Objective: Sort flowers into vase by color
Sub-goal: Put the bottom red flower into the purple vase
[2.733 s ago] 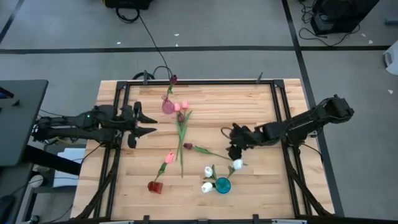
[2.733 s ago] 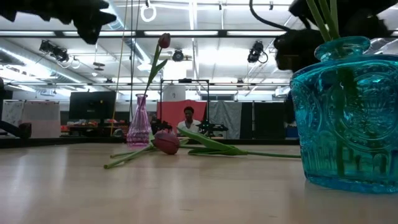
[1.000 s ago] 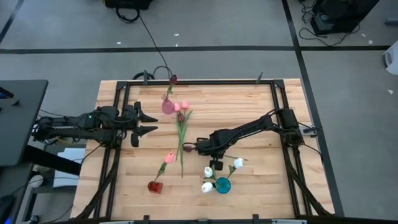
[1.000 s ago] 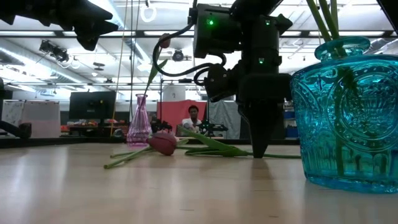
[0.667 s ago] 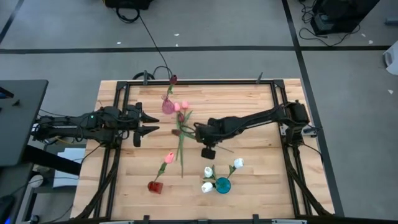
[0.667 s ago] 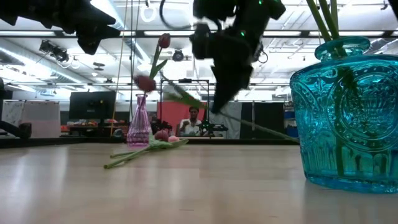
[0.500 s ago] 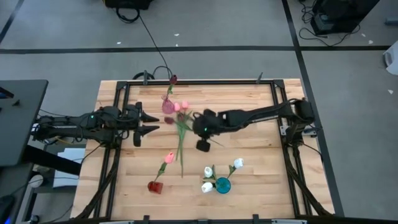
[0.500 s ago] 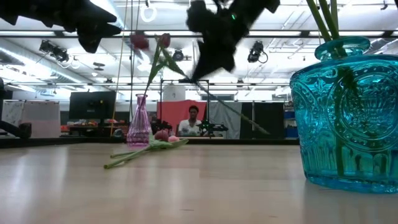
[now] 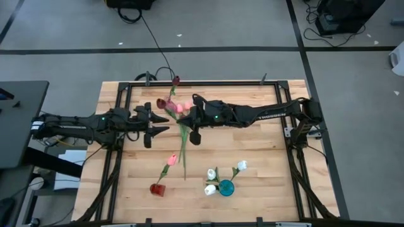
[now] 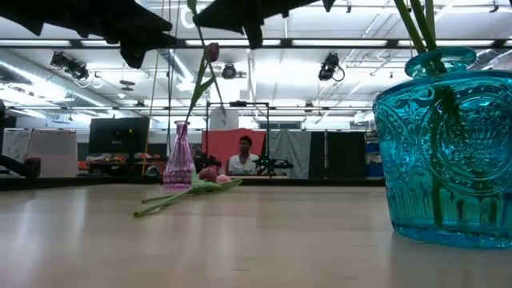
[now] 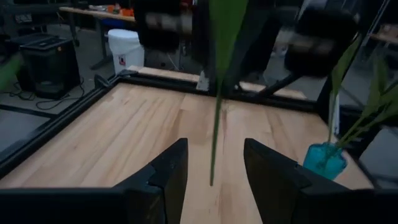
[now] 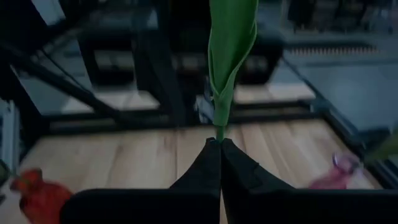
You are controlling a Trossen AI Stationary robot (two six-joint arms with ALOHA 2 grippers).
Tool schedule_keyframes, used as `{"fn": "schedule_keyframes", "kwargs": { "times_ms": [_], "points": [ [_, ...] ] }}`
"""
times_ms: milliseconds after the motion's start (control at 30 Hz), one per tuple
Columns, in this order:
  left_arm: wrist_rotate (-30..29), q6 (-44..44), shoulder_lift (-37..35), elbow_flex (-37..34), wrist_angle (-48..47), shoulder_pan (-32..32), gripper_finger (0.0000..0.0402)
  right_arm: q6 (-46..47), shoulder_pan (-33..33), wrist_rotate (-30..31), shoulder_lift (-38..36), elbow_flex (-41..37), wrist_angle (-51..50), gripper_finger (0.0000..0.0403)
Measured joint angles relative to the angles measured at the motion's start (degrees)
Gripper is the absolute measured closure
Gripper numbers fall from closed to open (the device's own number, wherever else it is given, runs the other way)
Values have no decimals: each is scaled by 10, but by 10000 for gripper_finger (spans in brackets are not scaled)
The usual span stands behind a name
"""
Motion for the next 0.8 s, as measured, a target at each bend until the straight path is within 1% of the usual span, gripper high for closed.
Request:
{"fn": "schedule_keyframes", "kwargs": {
  "times_ms": [200, 433, 800],
  "points": [
    [0, 6, 54, 0, 46, 0, 239, -16, 0, -14, 0, 0, 56, 397],
    [3, 21, 105, 19, 72, 0, 239, -24, 0, -16, 0, 0, 70, 398],
    [8, 51, 134, 64, 74, 0, 239, -35, 0, 0, 0, 0, 73, 396]
  ]
}}
